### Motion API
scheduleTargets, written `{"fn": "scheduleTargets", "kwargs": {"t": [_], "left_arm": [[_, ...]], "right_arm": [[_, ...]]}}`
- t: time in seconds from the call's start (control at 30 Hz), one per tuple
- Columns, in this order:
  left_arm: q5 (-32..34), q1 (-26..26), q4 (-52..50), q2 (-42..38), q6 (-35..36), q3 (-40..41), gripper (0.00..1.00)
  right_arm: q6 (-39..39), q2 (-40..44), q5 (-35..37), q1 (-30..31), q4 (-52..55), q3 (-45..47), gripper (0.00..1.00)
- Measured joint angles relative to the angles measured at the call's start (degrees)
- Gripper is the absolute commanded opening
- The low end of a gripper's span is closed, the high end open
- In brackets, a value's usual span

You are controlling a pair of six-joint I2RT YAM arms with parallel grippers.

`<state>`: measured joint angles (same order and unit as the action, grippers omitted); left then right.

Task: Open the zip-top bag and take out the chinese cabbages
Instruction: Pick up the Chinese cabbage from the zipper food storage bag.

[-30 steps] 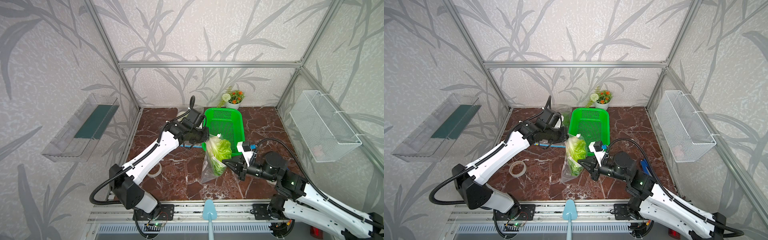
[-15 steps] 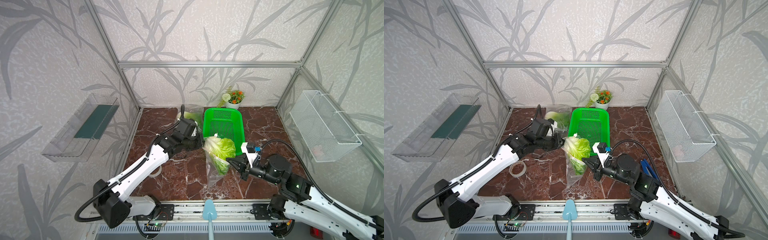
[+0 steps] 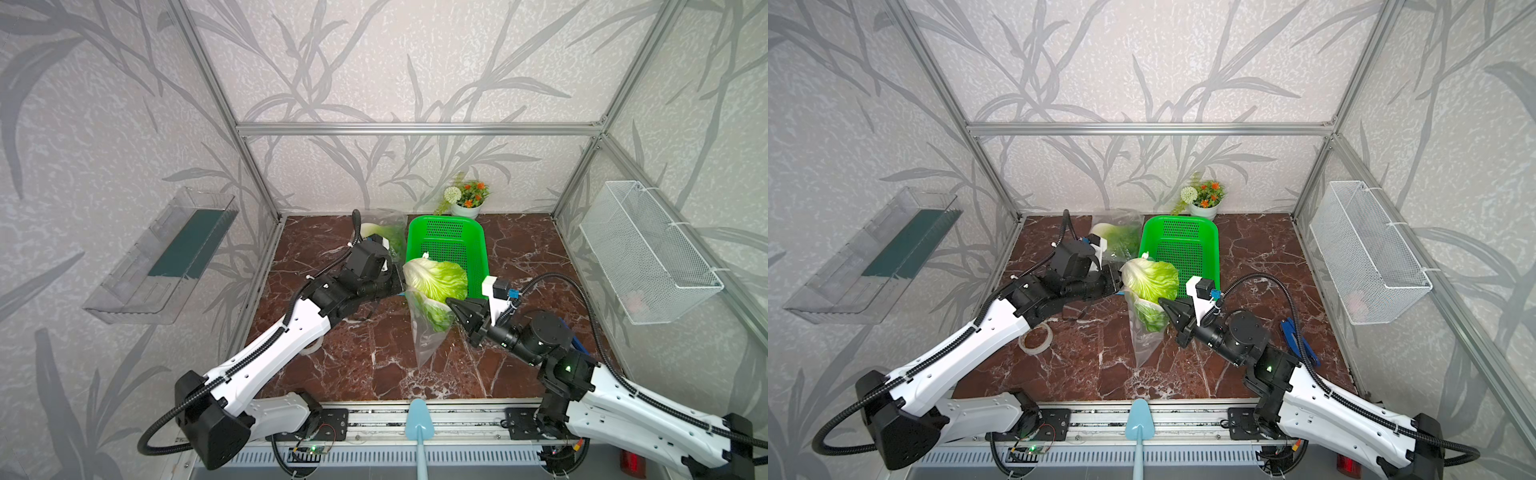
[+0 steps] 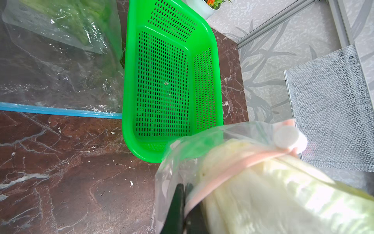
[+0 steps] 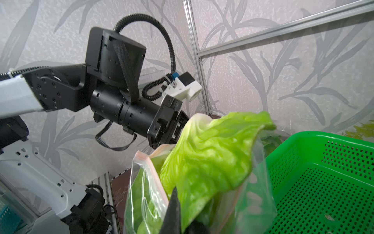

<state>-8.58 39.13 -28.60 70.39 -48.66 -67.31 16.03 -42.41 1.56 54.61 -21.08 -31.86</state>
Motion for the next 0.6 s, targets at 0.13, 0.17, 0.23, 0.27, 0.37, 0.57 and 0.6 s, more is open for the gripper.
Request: {"fn": "scheduleTargets", "kwargs": {"t": [0.13,0.17,0.23,0.27,0.37,0.57,0.6], "left_arm": [[2.23,0.66,2.03,-0.46,-0.46,0.35,0.00],[2.99,0.68,2.62,-0.83,-0.70,0.72,0.00],[4.85,0.68,3.61,-1.97,-1.36,1.70,0.00],[5.81,0.70,3.89,-2.62,-1.62,2.16,0.00],[9.29,1.05,4.48,-5.05,-2.82,3.28,0.00],[13.51,1.27,6.78,-8.63,-2.99,3.67,0.00],[13.49,1.27,7.02,-8.61,-2.97,3.67,0.00]], "right_arm": [[1.38,-2.40,1.29,0.11,-4.94,0.00,0.00],[1.75,-3.02,1.44,0.13,-5.79,0.00,0.00],[2.51,-3.91,1.64,0.20,-6.47,0.00,0.00],[2.67,-4.11,1.73,0.26,-6.51,0.00,0.00],[2.73,-4.13,2.97,1.51,-5.46,0.00,0.00],[2.89,-3.58,3.54,2.45,1.14,-1.36,0.00],[3.06,-3.65,3.54,2.45,2.03,-1.70,0.00]]}}
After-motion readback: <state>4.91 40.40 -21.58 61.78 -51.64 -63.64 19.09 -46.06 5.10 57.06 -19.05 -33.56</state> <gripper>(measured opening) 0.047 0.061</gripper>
